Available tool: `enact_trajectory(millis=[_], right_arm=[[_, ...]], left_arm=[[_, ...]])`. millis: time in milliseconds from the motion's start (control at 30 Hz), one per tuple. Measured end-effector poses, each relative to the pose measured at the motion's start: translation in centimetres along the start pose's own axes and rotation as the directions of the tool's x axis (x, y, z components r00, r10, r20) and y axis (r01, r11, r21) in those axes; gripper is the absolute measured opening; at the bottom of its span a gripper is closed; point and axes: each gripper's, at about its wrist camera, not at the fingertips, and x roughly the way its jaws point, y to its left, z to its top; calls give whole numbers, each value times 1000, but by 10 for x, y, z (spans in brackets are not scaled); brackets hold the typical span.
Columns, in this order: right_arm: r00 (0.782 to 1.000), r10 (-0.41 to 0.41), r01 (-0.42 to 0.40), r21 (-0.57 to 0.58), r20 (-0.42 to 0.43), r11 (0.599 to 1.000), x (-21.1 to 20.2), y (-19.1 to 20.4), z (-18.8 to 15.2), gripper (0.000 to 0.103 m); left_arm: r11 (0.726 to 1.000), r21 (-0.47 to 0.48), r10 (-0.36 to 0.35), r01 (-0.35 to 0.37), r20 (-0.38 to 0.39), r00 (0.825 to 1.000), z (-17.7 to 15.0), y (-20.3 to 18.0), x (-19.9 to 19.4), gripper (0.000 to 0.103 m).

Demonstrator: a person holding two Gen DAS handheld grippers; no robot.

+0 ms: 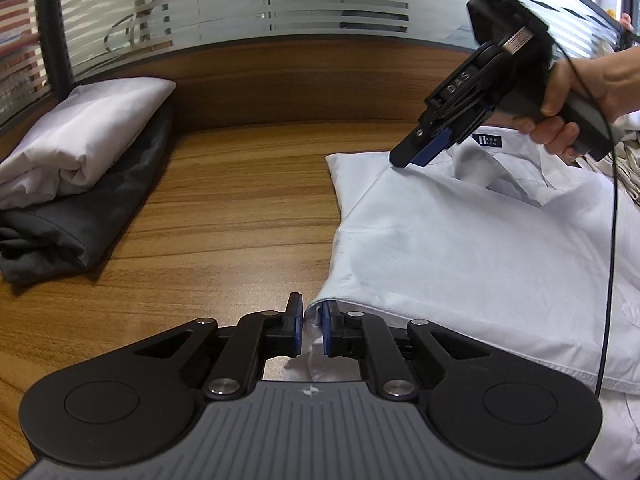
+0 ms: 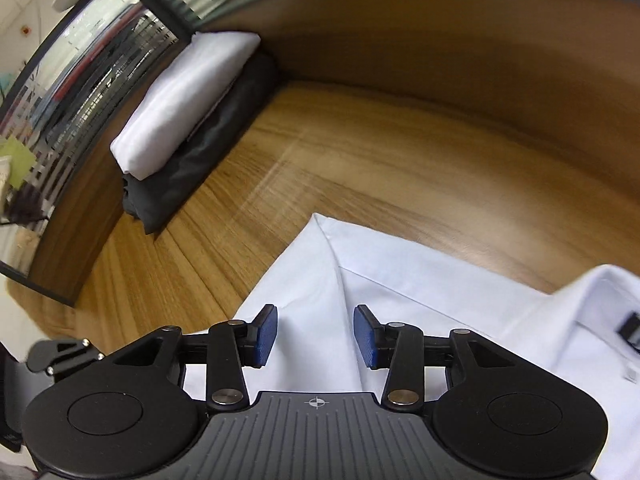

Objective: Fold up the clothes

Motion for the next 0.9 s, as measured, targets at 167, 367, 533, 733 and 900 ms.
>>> enact_trajectory(millis=[167, 367, 533, 733, 900], right_arm=[[988, 143, -135, 123, -58, 983, 13, -23, 4, 40], [986, 164, -160, 101, -31, 982, 6, -6, 21, 3], [989, 143, -143, 9, -33, 990, 16, 21, 55, 3], [992, 73, -84, -98, -108, 992, 56, 44, 90, 3], [990, -5, -21, -181, -140, 983, 82, 53, 91, 4]], left_arm=[[1000, -22, 2, -2, -8, 1000, -1, 1, 1, 11], [993, -116, 13, -16, -24, 1000, 0, 13, 5, 11], [972, -225, 49, -63, -66, 997, -3, 32, 9, 4], [938, -330, 71, -104, -110, 991, -12, 63, 12, 3], [955, -298, -22, -4, -83, 996, -6, 73, 14, 5]])
